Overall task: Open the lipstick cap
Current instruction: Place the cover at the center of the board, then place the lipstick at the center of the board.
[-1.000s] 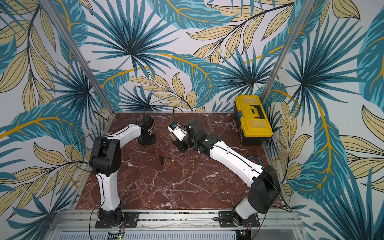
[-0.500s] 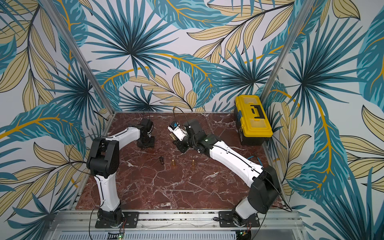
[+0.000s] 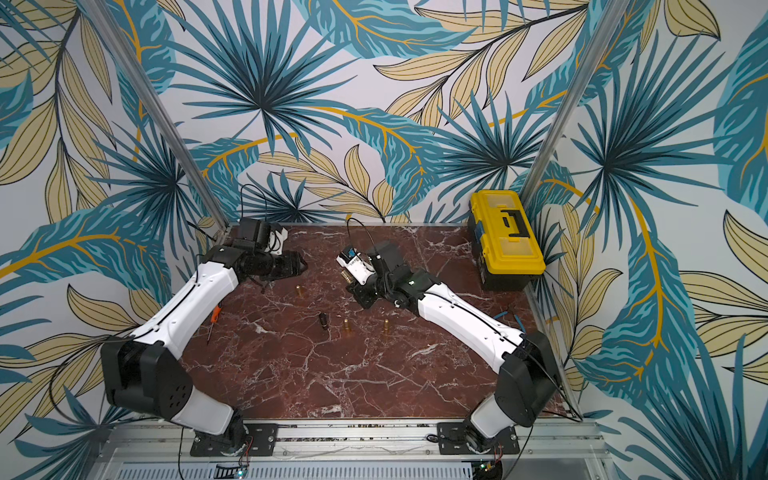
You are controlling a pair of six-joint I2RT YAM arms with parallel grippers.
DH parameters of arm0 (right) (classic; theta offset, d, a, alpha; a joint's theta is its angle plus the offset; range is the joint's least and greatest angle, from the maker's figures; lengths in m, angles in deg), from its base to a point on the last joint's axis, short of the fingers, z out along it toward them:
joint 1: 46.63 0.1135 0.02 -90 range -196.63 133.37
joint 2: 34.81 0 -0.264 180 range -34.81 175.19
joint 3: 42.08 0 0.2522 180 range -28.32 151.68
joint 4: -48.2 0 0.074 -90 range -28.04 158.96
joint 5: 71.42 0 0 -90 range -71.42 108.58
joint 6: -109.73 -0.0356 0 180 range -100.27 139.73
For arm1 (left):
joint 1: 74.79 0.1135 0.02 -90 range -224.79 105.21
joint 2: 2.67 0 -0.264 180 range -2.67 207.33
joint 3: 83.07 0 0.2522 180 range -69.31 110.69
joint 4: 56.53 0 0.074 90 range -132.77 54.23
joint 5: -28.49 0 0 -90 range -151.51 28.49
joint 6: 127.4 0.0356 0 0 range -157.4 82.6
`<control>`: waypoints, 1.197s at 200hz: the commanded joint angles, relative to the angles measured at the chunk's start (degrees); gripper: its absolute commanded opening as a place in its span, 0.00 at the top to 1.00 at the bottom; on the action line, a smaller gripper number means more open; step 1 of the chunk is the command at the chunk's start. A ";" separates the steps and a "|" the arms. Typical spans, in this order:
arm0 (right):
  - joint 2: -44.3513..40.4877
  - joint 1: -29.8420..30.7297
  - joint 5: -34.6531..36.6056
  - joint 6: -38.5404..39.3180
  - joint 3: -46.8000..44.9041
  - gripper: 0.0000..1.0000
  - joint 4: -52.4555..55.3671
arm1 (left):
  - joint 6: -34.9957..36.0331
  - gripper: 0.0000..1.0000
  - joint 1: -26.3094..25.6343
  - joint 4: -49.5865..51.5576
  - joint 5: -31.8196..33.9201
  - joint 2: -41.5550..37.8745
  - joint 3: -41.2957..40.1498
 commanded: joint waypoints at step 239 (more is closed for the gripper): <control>8.35 2.66 -3.35 -0.08 5.81 1.00 0.43 | -4.77 0.56 -7.75 3.01 -19.98 3.00 4.10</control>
